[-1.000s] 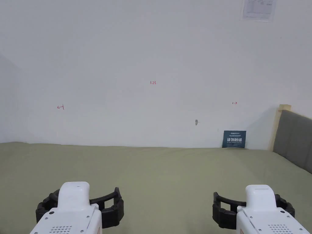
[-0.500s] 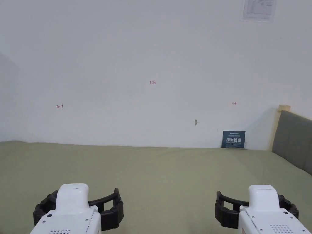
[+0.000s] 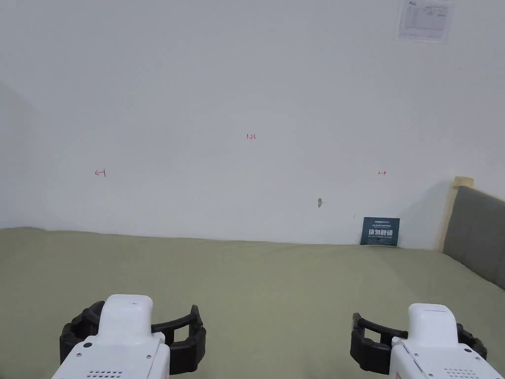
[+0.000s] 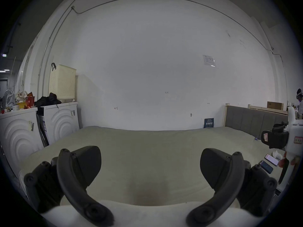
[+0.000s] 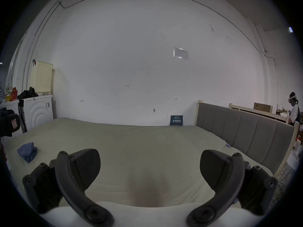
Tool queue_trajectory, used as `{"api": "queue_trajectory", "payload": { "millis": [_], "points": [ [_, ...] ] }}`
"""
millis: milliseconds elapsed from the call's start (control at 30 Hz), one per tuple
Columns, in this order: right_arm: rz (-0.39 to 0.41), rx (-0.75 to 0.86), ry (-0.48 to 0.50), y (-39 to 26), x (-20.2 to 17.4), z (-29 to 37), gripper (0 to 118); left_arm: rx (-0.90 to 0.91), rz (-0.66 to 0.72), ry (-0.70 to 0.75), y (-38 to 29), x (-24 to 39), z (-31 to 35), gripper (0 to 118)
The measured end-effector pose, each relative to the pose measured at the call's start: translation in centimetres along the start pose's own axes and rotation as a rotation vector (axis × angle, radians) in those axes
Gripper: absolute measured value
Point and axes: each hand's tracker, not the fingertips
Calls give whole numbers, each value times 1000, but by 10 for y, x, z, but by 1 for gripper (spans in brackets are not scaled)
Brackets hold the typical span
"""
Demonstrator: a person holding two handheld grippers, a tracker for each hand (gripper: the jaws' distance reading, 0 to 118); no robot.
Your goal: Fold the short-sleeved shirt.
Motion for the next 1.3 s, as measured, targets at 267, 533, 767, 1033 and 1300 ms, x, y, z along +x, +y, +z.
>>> {"api": "queue_trajectory", "payload": {
  "millis": [267, 533, 767, 1033, 1300],
  "points": [
    [1, 1, 4, -1, 2, -2, 118, -9, 4, 1, -1, -1, -5, 118],
    [5, -3, -10, -6, 4, -2, 118, -18, 12, 2, 0, 0, -8, 118],
    [-9, -41, 45, 1, 6, 1, 118, -27, 24, -25, 0, 0, -10, 118],
    [51, -111, -40, 10, 3, -4, 118, -37, 31, -44, 1, 0, -10, 118],
    [12, -132, 71, 12, 7, -1, 118, -43, 1, -28, 5, 6, -11, 118]
  ]
}}
